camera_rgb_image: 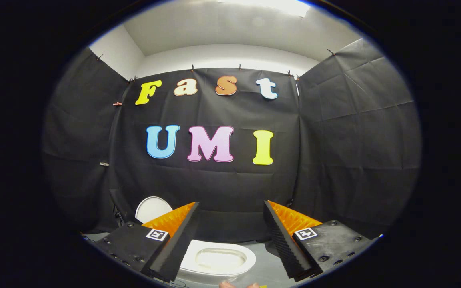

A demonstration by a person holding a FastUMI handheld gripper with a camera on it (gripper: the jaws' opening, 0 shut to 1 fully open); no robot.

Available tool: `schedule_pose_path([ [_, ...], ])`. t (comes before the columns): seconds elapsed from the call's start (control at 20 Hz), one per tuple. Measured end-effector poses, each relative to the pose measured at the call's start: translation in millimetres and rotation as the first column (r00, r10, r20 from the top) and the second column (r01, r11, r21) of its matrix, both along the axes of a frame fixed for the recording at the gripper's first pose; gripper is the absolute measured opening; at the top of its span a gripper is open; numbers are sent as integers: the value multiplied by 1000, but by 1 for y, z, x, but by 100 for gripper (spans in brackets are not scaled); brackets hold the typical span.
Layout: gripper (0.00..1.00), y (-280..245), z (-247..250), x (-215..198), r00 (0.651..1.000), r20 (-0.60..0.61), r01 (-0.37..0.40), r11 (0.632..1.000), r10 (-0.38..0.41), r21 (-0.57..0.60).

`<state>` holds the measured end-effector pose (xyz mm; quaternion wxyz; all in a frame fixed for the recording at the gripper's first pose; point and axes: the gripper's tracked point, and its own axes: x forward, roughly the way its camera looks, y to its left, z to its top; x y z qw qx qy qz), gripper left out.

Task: Open the toilet lid.

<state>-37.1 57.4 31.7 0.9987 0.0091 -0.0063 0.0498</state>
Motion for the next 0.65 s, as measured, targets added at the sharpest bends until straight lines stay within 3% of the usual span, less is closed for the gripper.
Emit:
schedule_pose_path([
  [0.65,98,-7,1,-1,1000,-5,16,1000,-16,4],
])
